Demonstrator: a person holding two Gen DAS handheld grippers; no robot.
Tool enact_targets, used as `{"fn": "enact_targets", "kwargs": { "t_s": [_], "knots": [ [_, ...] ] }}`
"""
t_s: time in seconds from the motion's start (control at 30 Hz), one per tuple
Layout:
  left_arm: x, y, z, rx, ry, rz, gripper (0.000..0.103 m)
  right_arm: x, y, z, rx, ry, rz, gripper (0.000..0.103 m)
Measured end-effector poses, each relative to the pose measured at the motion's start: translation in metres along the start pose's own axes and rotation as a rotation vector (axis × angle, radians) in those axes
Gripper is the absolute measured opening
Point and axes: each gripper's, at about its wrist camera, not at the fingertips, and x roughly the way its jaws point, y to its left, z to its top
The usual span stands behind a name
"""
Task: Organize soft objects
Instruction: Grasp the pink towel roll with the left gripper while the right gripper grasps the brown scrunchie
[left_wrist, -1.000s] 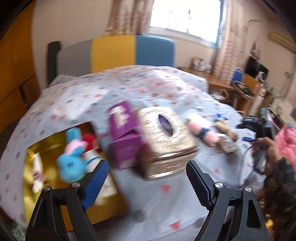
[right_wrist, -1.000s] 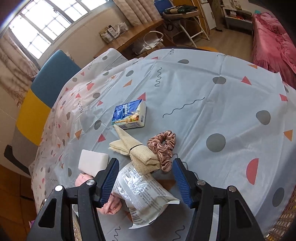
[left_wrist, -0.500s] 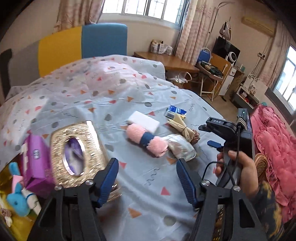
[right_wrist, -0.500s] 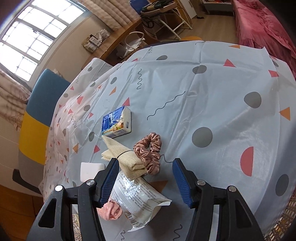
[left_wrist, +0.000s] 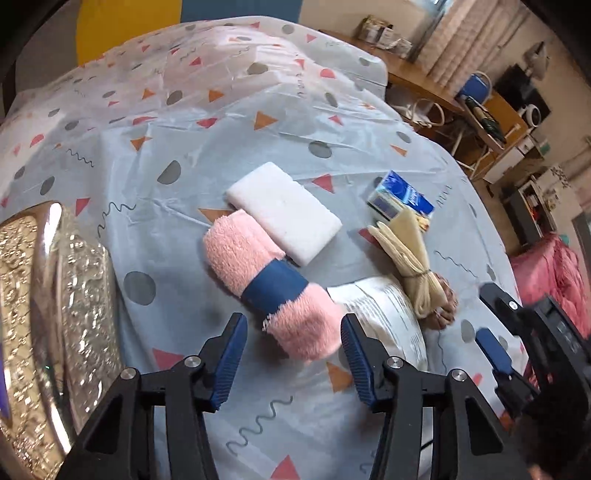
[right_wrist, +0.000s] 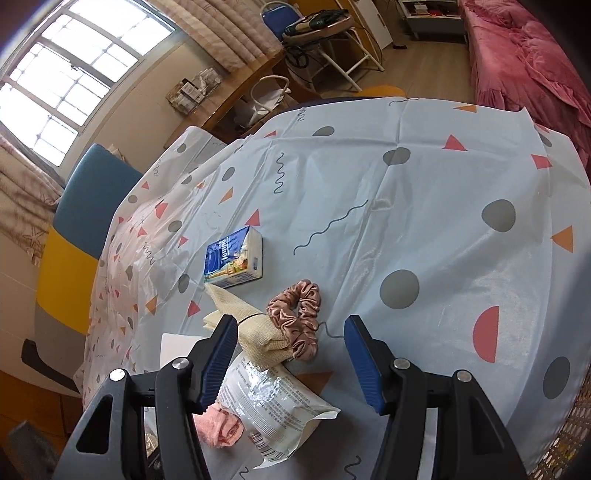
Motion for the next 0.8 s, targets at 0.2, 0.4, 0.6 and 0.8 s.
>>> {"fn": "enact_targets", "kwargs": {
  "t_s": [0.2, 0.4, 0.6, 0.8],
  "knots": [
    [0.027, 0.012, 0.02, -0.092, 0.039, 0.003, 0.053, 0.002, -0.002, 0.001, 0.017, 0.013, 0.024, 0.061],
    [0.058, 0.018, 0.029, -0.132, 0.08, 0.015, 0.06, -0.003, 0.014, -0.002, -0.073, -0.027, -0.003, 0.061],
    [0.051, 0.005, 0.015, 0.019, 0.033, 0.049, 0.045, 0.005, 0.021, -0.005, -0.12, 0.002, 0.0, 0.061],
    [0.035, 0.011, -0.015, 0.084, 0.028, 0.041, 0.038, 0.008, 0.016, -0.005, -0.101, 0.025, 0.0, 0.061]
  ]
}}
